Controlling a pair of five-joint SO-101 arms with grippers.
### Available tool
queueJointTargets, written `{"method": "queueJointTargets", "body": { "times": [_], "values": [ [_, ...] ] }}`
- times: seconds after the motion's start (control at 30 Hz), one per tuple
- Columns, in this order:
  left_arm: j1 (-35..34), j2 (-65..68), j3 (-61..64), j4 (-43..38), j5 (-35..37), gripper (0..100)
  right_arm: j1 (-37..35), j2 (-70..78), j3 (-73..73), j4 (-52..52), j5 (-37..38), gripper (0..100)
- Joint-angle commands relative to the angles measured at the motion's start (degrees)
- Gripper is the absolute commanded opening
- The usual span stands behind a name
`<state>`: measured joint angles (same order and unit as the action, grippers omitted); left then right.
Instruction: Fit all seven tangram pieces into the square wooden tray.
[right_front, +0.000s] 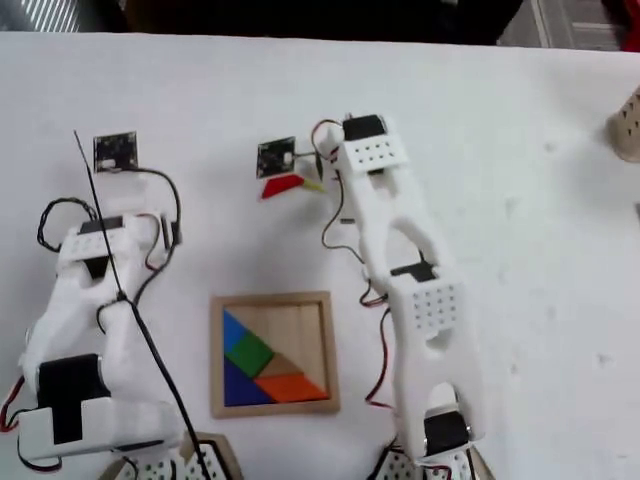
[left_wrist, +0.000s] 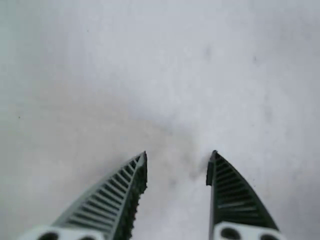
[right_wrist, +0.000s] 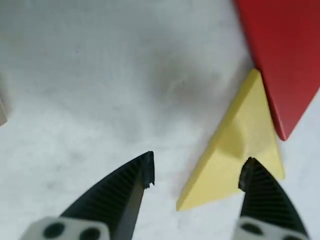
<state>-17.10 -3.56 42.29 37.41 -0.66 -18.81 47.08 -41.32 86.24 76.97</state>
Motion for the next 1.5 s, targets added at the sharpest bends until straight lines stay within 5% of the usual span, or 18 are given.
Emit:
{"method": "queueJointTargets", "body": {
  "times": [0.0, 0.5, 0.9, 1.23, 1.47],
  "values": [
    [-0.3, -0.3, -3.3, -0.1, 0.5, 21, 0.9, 5.6, -15.9, 5.2, 1.2, 27.2],
    [0.3, -0.3, -3.3, -0.1, 0.4, 21, 5.9, 25.2, -40.6, 7.3, 3.2, 27.2],
    [0.3, -0.3, -3.3, -0.1, 0.4, 21, 5.4, 32.5, -43.0, 3.8, 3.7, 26.8],
    [0.3, -0.3, -3.3, -0.1, 0.4, 21, 5.2, 35.8, -43.4, 7.2, 3.8, 3.4],
    [0.3, -0.3, -3.3, -0.1, 0.4, 21, 5.1, 35.8, -43.3, 12.2, 3.9, 1.9]
  ]
}}
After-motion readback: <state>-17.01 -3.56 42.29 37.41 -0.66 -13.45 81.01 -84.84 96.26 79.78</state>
